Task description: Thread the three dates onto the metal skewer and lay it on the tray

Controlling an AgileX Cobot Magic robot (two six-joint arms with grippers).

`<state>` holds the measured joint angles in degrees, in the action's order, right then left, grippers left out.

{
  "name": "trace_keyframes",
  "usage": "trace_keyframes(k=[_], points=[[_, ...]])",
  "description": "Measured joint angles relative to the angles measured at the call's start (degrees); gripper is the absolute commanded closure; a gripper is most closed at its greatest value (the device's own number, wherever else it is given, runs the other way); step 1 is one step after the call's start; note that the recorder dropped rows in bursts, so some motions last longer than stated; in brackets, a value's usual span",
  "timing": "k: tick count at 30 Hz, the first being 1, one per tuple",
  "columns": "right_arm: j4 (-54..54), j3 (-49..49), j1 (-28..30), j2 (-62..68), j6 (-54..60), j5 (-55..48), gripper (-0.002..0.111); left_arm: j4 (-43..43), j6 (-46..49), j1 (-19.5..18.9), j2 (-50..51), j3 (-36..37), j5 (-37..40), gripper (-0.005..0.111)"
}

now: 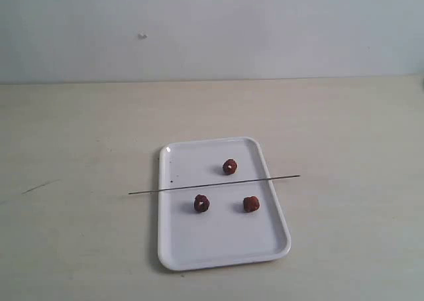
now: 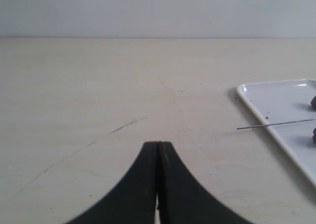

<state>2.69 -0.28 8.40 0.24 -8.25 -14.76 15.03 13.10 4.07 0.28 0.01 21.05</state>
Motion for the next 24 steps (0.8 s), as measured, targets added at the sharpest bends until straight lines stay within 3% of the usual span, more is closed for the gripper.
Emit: trace_keyframes(k=[10,14,16,20,24], points=[[0.0,0.0,0.0,0.0,0.0,0.5,0.108,0.0,0.6,0.0,0.0,0.0,0.0,0.106],[0.0,0.0,0.0,0.0,0.0,0.5,0.108,-0.7,5.7,0.0,0.0,0.0,-0.7,0.106],[0.0,0.0,0.0,0.0,0.0,0.5,0.108,-0.3,7.1,0.0,0.0,0.0,-4.0,0.106],[0.0,0.0,0.0,0.0,0.0,0.6,0.108,9.5,7.3,0.0,0.0,0.0,-14.2,0.106],[0.0,0.0,0.0,0.0,0.0,0.6,0.108,15.2,1.2,0.0,0.0,0.0,-19.2,0.106]])
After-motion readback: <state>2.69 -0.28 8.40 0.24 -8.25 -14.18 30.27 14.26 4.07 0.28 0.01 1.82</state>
